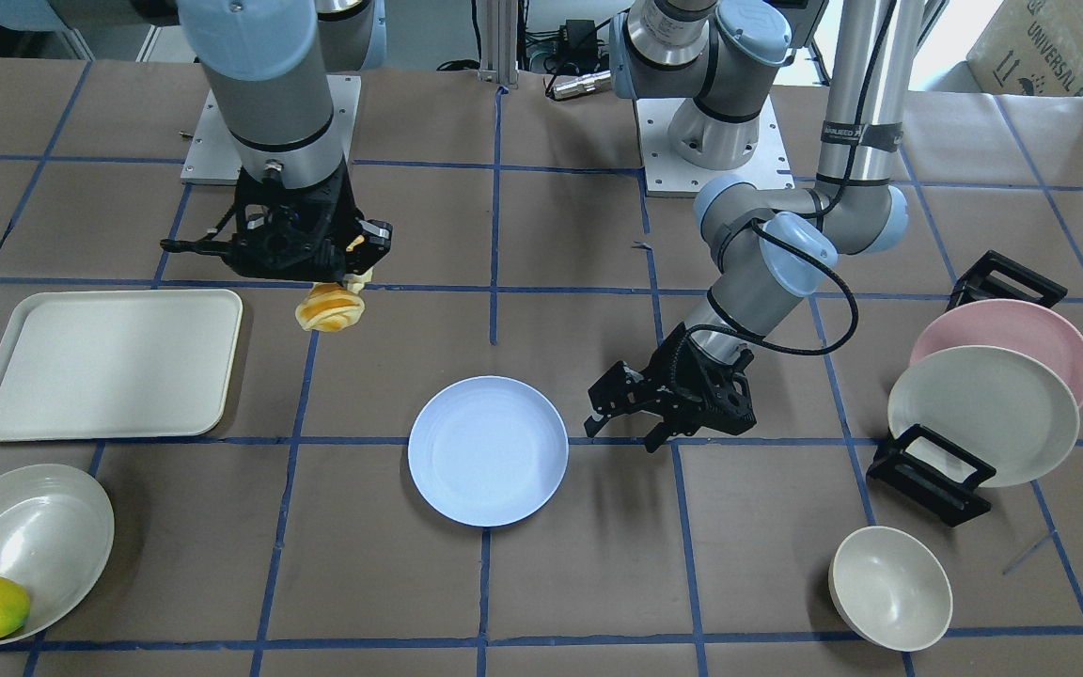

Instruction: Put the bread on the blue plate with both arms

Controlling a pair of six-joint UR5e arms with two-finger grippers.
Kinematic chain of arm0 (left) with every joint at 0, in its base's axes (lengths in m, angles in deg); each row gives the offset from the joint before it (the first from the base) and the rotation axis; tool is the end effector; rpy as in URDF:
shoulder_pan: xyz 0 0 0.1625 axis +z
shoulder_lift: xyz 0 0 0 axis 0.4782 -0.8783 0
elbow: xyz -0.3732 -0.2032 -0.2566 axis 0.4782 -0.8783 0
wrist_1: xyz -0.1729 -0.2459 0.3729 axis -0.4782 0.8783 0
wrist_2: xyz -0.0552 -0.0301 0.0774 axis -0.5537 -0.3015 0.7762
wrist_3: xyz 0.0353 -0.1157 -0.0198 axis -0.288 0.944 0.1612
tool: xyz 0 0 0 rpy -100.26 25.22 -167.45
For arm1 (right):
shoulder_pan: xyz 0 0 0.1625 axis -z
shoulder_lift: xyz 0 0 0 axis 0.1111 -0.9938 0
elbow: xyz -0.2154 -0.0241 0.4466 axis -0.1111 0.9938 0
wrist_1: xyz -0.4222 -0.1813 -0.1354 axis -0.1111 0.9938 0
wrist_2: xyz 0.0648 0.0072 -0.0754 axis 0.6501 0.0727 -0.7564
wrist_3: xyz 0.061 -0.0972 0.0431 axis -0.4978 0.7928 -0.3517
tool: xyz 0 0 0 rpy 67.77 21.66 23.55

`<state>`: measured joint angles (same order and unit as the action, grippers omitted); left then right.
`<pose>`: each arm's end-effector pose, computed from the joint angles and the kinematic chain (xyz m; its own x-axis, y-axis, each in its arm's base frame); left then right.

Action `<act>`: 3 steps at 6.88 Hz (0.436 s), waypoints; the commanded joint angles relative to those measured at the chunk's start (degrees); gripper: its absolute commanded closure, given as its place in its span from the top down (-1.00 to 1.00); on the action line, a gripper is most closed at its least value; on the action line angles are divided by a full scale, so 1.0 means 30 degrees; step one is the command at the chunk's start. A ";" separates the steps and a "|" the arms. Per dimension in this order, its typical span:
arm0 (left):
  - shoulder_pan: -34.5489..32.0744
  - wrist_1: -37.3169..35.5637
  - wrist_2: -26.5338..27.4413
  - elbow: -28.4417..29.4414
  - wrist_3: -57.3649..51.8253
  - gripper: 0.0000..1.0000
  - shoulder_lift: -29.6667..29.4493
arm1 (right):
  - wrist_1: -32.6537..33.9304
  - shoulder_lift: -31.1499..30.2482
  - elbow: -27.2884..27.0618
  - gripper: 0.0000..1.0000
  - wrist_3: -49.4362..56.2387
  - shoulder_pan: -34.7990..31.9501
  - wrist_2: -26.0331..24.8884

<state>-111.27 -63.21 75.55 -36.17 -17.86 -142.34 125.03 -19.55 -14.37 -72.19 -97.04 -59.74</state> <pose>-0.1179 -0.6008 0.1794 -0.8877 0.0937 0.4508 -0.0416 0.9587 -0.2812 0.2650 -0.5570 0.4371 -0.9991 -0.0098 0.0411 -0.0097 1.0000 0.0022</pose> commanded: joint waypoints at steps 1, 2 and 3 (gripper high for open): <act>0.1664 0.7603 0.2442 0.2757 -0.6263 1.00 0.0678 | 0.0804 0.1744 0.1038 -0.82 -0.0105 -0.0741 0.0078; 0.1785 1.1909 0.4142 0.5039 -0.7014 1.00 0.1495 | 0.1097 0.3234 0.2061 -0.82 -0.0163 -0.1118 0.0020; 0.1873 1.5404 0.4623 0.7063 -0.7283 1.00 0.2055 | 0.1129 0.4351 0.2825 -0.82 -0.0222 -0.1586 -0.0067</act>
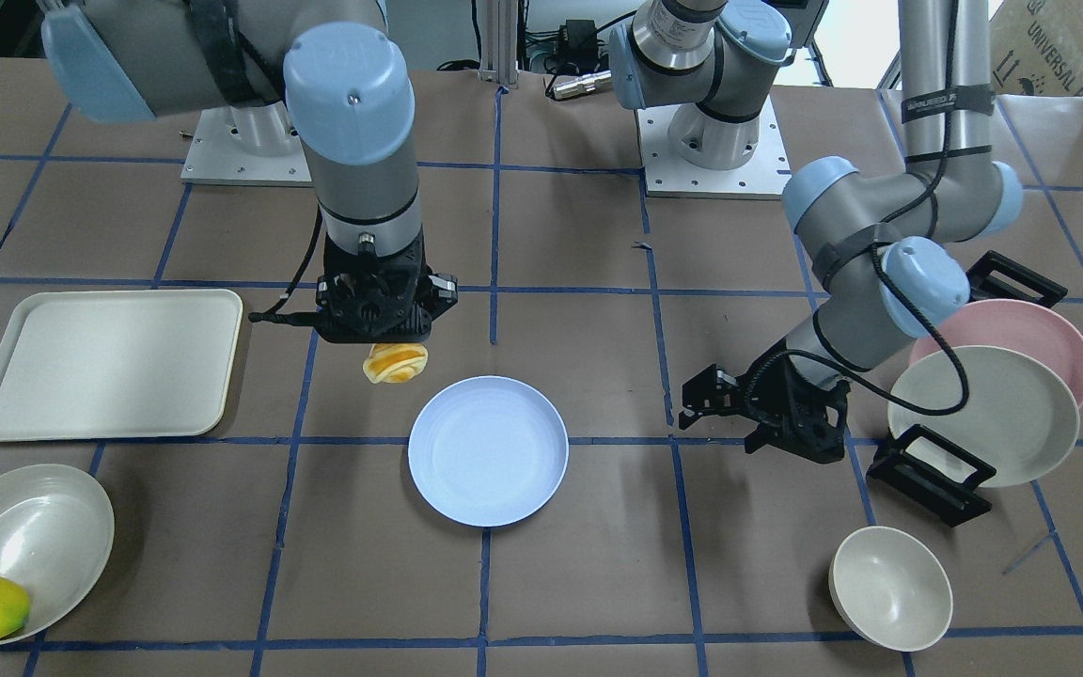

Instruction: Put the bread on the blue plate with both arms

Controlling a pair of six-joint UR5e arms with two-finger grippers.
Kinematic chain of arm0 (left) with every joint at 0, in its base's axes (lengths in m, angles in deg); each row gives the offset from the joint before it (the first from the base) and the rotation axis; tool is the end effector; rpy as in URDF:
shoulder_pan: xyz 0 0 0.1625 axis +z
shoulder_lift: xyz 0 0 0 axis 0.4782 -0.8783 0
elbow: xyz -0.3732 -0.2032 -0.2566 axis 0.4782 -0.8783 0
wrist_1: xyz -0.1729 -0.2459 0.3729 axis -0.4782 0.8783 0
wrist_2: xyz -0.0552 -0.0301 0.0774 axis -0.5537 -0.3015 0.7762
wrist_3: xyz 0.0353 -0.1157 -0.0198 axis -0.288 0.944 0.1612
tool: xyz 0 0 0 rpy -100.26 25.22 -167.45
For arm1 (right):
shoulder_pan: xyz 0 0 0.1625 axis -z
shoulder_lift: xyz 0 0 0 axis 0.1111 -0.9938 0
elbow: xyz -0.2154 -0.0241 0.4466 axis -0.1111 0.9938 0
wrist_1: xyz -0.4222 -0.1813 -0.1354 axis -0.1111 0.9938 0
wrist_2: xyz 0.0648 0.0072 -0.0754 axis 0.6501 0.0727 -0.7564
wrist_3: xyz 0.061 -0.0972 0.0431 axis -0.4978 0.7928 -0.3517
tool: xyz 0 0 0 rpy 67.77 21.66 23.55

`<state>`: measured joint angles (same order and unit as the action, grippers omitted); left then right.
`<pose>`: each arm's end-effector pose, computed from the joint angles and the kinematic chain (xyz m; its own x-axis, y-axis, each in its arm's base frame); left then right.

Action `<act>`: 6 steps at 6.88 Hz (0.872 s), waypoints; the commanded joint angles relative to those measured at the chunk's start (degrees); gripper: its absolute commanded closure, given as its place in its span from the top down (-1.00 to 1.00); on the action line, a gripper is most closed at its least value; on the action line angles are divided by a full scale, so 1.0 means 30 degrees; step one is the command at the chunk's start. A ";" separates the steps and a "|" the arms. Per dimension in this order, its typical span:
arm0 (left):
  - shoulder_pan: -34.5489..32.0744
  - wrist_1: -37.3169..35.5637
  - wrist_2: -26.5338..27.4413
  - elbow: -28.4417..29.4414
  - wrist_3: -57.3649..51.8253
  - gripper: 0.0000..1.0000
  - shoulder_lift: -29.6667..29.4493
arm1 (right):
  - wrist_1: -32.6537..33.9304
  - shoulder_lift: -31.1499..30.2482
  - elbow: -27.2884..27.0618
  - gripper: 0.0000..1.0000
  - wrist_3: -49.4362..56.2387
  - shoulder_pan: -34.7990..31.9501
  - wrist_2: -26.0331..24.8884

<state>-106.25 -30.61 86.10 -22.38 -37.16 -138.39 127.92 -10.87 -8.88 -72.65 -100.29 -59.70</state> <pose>-0.0360 -0.6445 0.2553 -0.9289 0.2176 0.2995 0.1907 0.9747 -0.1166 0.3155 -0.6054 0.3978 -0.9974 -0.0586 0.0416 -0.0584 0.9983 0.0071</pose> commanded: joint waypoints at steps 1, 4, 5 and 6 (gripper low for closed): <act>0.0462 0.8226 0.2734 0.4313 -0.0826 1.00 0.0803 | 0.0457 0.2570 0.1060 -0.83 -0.0095 -0.0710 -0.0023; 0.0436 1.3552 0.4010 0.8014 -0.0709 1.00 0.0977 | 0.1044 0.4100 0.1294 -0.82 -0.0153 -0.1585 0.0329; 0.0319 1.4610 0.4039 0.8516 0.0423 1.00 0.1414 | 0.1191 0.4540 0.1788 -0.82 -0.0270 -0.1852 0.0358; -0.0175 1.4766 0.3778 0.8608 0.2581 1.00 0.1911 | 0.1105 0.5270 0.2634 -0.80 -0.0271 -0.2000 0.0445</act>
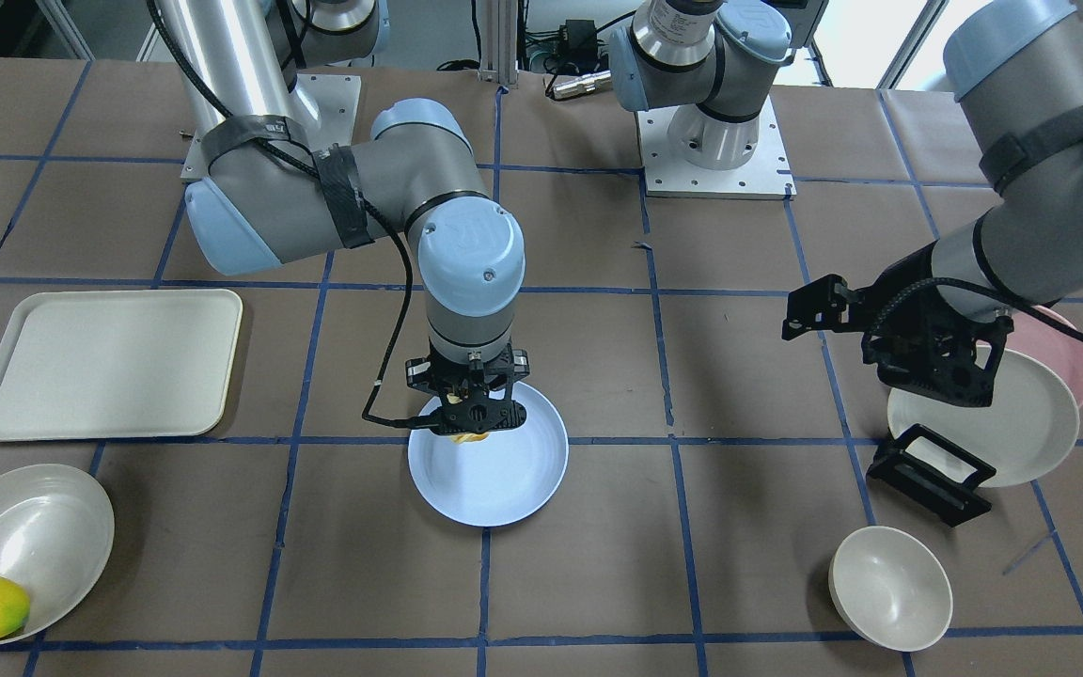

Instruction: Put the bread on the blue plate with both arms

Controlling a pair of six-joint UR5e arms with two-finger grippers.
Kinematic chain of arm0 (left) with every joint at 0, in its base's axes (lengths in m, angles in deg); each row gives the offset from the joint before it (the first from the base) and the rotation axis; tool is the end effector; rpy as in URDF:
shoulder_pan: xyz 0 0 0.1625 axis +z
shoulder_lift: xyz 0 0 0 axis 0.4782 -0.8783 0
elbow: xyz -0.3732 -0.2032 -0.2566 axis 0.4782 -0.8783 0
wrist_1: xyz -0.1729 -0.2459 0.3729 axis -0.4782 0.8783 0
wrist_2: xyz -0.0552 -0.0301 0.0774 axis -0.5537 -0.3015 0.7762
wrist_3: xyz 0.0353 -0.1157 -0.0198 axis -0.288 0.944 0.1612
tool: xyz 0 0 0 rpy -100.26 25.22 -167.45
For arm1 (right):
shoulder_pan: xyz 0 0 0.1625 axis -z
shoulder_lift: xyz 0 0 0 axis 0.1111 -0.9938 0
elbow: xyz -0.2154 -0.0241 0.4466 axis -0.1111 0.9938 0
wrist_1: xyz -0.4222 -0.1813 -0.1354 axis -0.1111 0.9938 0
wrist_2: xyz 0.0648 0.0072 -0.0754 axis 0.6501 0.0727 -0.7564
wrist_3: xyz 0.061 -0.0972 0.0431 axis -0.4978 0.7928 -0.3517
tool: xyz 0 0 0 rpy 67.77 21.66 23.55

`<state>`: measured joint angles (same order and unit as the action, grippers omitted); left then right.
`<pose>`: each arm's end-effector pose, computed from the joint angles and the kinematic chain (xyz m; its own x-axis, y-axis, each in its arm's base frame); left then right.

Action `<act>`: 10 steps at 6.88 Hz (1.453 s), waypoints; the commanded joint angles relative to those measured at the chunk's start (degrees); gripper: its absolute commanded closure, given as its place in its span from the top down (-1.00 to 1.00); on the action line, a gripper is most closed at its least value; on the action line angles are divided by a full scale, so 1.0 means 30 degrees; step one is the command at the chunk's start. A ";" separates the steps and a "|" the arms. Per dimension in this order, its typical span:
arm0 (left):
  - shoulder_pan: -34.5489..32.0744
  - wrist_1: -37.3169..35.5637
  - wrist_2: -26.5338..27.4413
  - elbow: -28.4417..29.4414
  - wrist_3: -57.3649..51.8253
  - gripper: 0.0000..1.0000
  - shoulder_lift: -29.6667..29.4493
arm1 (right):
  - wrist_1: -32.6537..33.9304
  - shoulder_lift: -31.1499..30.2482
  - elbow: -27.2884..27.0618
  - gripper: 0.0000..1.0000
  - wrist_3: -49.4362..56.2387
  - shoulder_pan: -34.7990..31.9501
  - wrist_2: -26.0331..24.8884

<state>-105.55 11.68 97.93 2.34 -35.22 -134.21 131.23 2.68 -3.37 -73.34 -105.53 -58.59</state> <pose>-0.0010 -0.6530 0.4550 -0.9704 0.1302 0.2034 0.1688 0.9680 0.1857 0.4004 -0.6446 0.2857 -0.9892 -0.1400 0.0428 -0.1357 0.9865 0.0912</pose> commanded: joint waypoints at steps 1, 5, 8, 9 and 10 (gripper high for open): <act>-0.1195 0.0988 -0.0167 0.0340 0.2451 1.00 0.1856 | -0.0143 0.0935 0.1155 -0.80 -0.0042 -0.0402 0.0020; -0.1670 0.1548 -0.0372 -0.0041 0.7464 1.00 0.2221 | 0.0061 0.0966 0.0895 1.00 0.0982 -0.0607 -0.0272; -0.1906 0.1461 -0.0081 -0.0625 0.8627 1.00 0.2745 | 0.0061 0.0966 0.0895 1.00 0.0954 -0.0609 -0.0244; -0.1993 0.1489 -0.0079 -0.0685 0.9798 1.00 0.3010 | 0.0061 0.0966 0.0895 1.00 0.0896 -0.0638 -0.0273; -0.2052 0.1576 -0.0050 -0.0744 0.9896 1.00 0.3302 | 0.0061 0.0734 0.0982 1.00 0.1069 -0.0406 -0.0361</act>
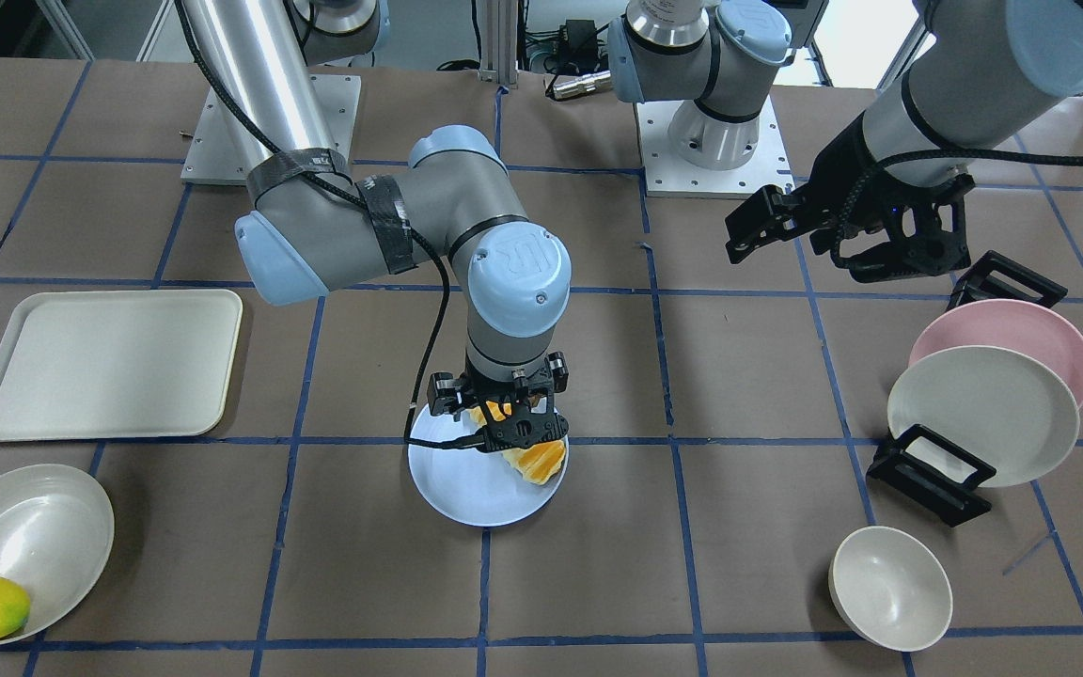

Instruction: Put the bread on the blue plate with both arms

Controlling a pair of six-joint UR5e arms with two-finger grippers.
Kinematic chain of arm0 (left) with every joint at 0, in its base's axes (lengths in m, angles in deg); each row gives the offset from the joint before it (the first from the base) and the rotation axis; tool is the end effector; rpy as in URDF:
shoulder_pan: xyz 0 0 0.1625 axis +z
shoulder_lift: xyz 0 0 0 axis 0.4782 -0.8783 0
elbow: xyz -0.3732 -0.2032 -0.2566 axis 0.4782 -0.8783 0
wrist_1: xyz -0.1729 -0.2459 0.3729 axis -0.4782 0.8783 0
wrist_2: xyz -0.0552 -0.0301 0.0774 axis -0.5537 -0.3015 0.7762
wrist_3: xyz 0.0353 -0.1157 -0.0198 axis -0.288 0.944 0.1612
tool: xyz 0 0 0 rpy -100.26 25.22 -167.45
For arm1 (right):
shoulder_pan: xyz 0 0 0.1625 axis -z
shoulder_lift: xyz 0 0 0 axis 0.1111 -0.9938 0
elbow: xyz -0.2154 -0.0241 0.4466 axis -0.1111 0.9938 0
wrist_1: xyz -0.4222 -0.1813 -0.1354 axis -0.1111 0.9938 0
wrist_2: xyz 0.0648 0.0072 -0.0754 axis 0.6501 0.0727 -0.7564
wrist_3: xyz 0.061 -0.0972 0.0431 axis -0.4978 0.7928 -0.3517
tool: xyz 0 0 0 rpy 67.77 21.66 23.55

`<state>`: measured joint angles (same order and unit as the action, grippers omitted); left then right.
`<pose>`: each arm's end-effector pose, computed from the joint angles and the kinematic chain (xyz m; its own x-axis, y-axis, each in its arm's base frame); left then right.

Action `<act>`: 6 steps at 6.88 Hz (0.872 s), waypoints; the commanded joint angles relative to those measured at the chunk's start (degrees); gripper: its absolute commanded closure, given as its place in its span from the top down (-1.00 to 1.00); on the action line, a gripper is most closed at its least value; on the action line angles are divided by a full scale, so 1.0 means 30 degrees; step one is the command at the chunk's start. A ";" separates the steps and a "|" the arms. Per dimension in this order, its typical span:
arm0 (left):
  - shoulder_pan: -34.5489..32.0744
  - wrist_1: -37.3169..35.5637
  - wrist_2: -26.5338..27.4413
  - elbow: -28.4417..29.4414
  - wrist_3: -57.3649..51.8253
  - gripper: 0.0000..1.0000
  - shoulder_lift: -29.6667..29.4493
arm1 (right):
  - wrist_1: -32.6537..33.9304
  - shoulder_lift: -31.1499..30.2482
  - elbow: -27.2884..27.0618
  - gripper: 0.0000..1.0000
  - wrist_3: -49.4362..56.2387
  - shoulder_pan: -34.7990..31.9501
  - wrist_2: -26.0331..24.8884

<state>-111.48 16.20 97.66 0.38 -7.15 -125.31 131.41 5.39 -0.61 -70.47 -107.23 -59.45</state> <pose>-0.0774 -0.5823 0.5252 -0.9657 -0.2390 0.1016 -0.2127 0.9522 0.2191 0.4261 -0.6525 0.2747 -0.9743 -0.2192 0.0521 -0.2143 0.9729 0.0864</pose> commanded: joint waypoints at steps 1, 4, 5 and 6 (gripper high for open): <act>-0.0107 -0.0075 0.0040 -0.0670 0.1003 0.99 0.0687 | -0.0029 -0.0927 0.0091 1.00 0.0258 0.0657 -0.0858; 0.0009 -0.4019 0.1055 -0.5173 0.0863 0.99 0.3435 | -0.1164 -0.4233 0.0237 1.00 0.2012 0.4723 -0.0373; 0.0184 -0.4060 0.2864 -0.5158 0.0861 1.00 0.3154 | -0.2477 -0.5667 0.0238 1.00 0.2337 0.5692 -0.0339; 0.0302 -0.4031 0.2911 -0.5158 0.0832 1.00 0.2891 | -0.3940 -0.6986 0.0122 1.00 0.2746 0.6629 -0.0280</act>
<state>-111.02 4.68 104.35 -14.47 -4.52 -116.24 124.41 -10.72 -0.01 -63.72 -90.91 -60.64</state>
